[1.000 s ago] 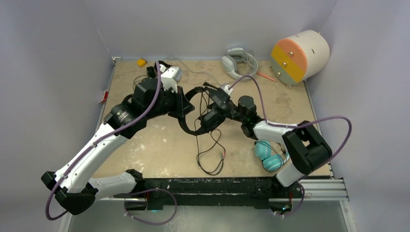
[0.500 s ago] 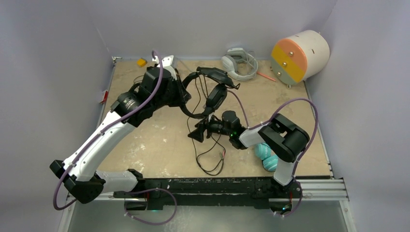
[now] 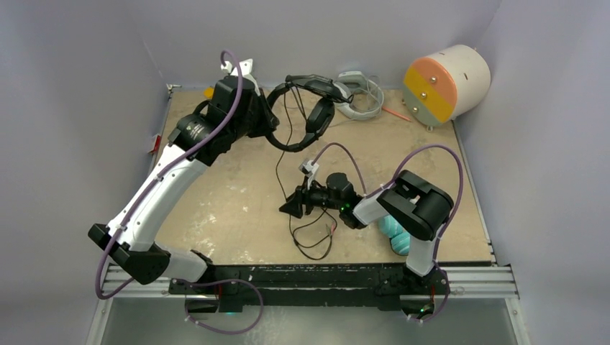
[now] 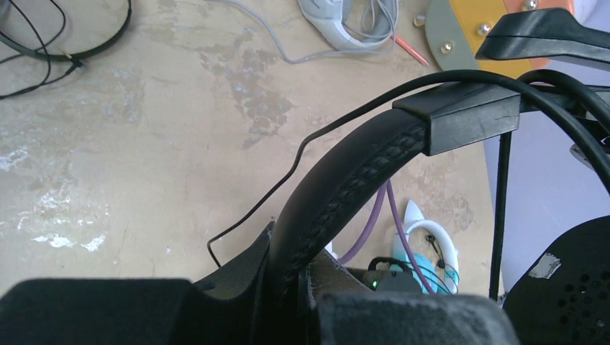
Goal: Wrap the headphones
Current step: Wrap the headphones cable around the headphones.
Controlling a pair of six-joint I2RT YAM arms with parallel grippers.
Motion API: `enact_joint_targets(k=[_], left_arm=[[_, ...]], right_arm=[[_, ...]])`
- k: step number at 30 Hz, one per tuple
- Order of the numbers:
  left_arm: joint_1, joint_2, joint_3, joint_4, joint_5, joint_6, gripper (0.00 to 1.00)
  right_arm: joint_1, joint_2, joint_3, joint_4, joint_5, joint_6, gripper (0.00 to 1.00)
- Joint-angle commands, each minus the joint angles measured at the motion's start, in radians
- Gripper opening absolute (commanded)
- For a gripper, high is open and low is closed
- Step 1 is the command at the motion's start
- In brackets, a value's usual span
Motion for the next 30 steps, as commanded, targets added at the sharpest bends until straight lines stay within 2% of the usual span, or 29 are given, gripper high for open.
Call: enact_joint_targets(k=[1,8,9,12,14,15,20,25,30], left_arm=[[0.020,0.008,0.077,0.005,0.000,0.025,0.00],[0.024,0.028,0.094,-0.020,0.051,0.060,0.00],[0.024,0.034,0.099,-0.030,0.058,0.063,0.00],[0.024,0.042,0.109,-0.048,0.057,0.071,0.00],[0.025,0.040,0.113,-0.054,0.036,0.080,0.00],[0.025,0.040,0.119,-0.059,0.023,0.084,0.00],[0.059,0.089,0.181,-0.114,-0.045,0.107,0.00],[0.149,0.133,0.201,-0.085,-0.089,0.144,0.00],[0.194,0.183,0.161,-0.011,-0.256,0.149,0.00]], right_arm=[[0.021,-0.007,0.000,0.020,0.007,0.004,0.55],[0.043,-0.003,0.072,-0.076,0.037,-0.003,0.52],[0.044,-0.003,0.090,-0.099,0.043,-0.003,0.49],[0.043,-0.003,0.133,-0.176,0.071,-0.005,0.17],[0.043,-0.017,0.117,-0.193,0.071,0.019,0.03],[0.043,-0.035,0.101,-0.189,0.085,0.026,0.00],[0.042,-0.156,0.019,-0.277,0.167,-0.014,0.00],[0.050,-0.311,-0.140,-0.308,0.146,0.021,0.00],[0.134,-0.498,-0.122,-0.604,0.160,-0.047,0.00]])
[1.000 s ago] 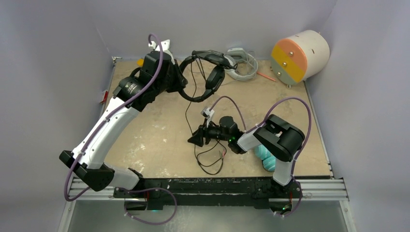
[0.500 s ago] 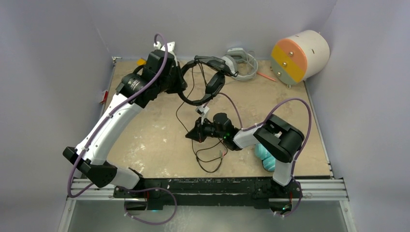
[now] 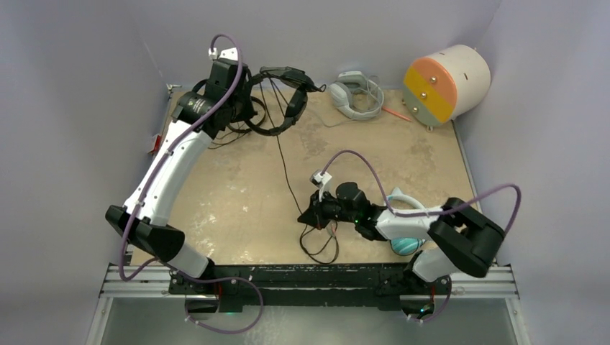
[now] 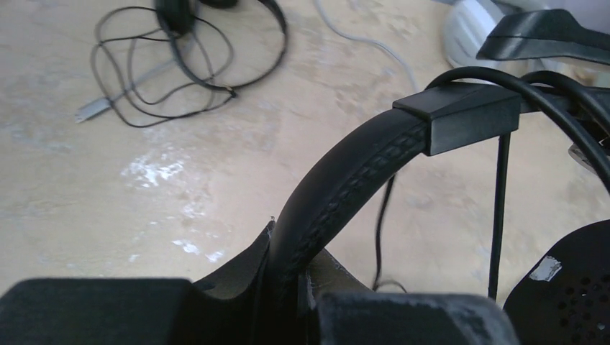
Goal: Wrap the headphones
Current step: Wrap the headphones cable around the headphones.
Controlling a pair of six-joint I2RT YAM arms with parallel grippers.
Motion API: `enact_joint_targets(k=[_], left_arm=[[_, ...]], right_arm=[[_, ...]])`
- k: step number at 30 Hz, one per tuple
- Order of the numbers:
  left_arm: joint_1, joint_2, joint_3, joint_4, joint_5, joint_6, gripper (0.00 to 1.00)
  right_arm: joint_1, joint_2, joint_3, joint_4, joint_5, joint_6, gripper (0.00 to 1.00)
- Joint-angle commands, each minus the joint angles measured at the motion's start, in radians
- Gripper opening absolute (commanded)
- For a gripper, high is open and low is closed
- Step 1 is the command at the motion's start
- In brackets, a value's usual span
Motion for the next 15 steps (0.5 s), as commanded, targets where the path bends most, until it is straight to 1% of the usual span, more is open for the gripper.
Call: enact_joint_targets(k=[1,4,6,8,10,12,14,15], left_arm=[[0.041,0.044,-0.002,0.122,-0.169,0.010,0.00],[0.070,0.081,-0.034,0.139,-0.213,-0.013,0.00],[0.082,0.080,-0.086,0.181,-0.220,-0.016,0.00],[0.088,0.066,-0.150,0.241,-0.233,-0.013,0.00],[0.088,0.060,-0.201,0.287,-0.245,-0.002,0.00],[0.088,0.056,-0.247,0.328,-0.241,0.031,0.00],[0.086,0.042,-0.303,0.378,-0.190,0.106,0.00],[0.082,0.032,-0.327,0.395,-0.173,0.142,0.00]], right_arm=[[0.095,-0.185,0.035,-0.277,0.052,-0.067,0.00],[0.125,-0.339,0.055,-0.432,0.115,-0.087,0.00],[0.131,-0.431,0.083,-0.528,0.133,-0.101,0.00],[0.135,-0.486,0.141,-0.632,0.130,-0.124,0.00],[0.137,-0.506,0.225,-0.733,0.120,-0.156,0.00],[0.137,-0.498,0.347,-0.862,0.137,-0.196,0.00],[0.137,-0.470,0.451,-0.970,0.165,-0.231,0.00],[0.136,-0.459,0.496,-1.024,0.147,-0.238,0.00]])
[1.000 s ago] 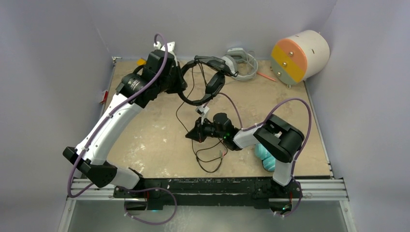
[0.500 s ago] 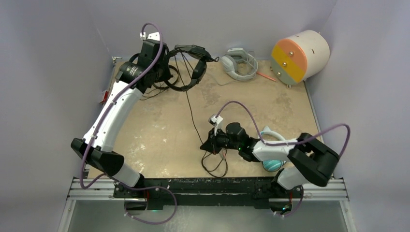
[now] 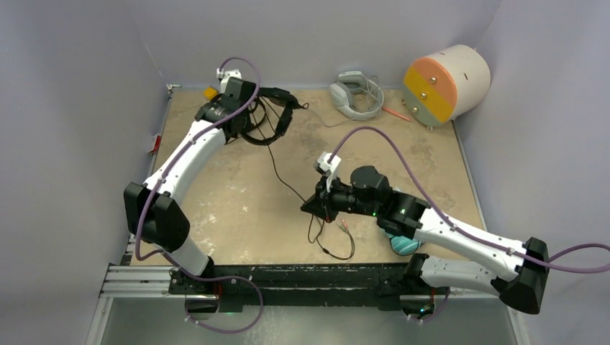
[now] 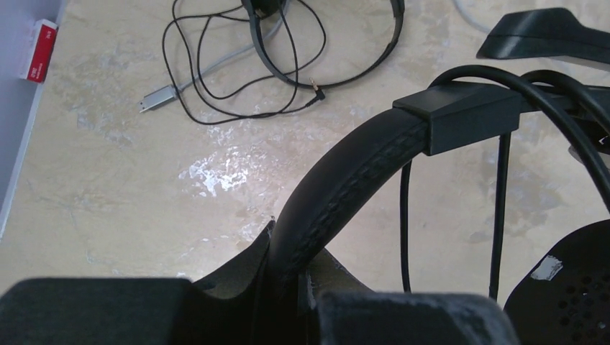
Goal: Wrap the headphones
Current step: Wrap the headphones cable around the headphones.
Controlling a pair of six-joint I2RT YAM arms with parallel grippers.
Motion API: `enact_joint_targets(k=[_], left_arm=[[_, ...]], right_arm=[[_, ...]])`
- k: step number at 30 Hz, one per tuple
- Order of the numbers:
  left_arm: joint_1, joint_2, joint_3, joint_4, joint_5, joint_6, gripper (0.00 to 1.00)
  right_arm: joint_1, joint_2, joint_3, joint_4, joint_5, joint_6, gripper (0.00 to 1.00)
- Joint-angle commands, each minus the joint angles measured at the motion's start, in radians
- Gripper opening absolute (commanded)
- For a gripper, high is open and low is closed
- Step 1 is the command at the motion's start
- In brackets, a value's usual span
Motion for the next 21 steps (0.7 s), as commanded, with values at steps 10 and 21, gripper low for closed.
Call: enact_joint_targets(k=[10,21], left_arm=[[-0.084,-0.221,-0.429,0.376,0.010,0.414,0.00],[-0.203,-0.350,-0.598,0.324,0.111,0.547,0.00]], right_arm=[[-0.150,0.175,0.593,-0.449,-0.032,-0.194,0.00],[-0.309,0.423,0.895,-0.578,-0.110,-0.262,0.00]])
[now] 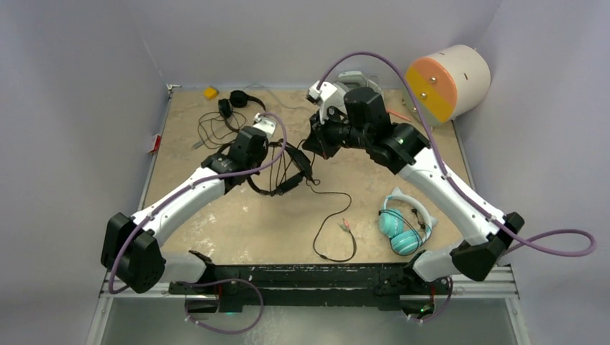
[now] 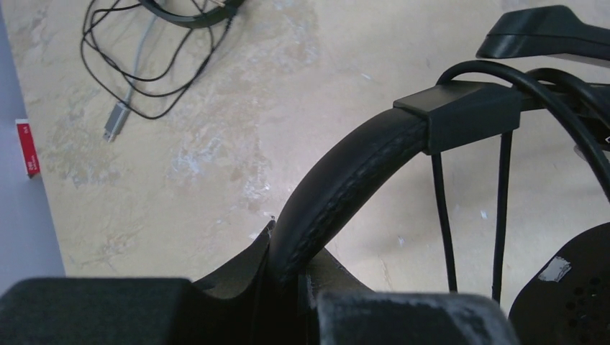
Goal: Wrap the headphones
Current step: Wrap the headphones cable around the headphones.
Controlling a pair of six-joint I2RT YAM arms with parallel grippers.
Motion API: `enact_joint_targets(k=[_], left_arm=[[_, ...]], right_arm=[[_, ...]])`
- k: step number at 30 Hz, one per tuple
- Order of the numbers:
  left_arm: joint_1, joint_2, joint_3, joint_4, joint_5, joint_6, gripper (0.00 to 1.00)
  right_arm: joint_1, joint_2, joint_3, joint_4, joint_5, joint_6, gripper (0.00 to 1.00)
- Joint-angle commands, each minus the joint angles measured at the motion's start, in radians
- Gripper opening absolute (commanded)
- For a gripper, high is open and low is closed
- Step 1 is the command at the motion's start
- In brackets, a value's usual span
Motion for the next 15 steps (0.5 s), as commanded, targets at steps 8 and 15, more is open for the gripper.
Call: enact_joint_targets(k=[8,15], left_arm=[[-0.058,-0.189,-0.134,0.005,0.100,0.102,0.00],[-0.077,-0.216,-0.167,0.027,0.207,0.111,0.00]], right_arm=[[-0.208,0.185,0.169,-0.073,-0.171,-0.046,0.00],[-0.254,0.312,0.301,-0.177,-0.206,-0.114,0.00]])
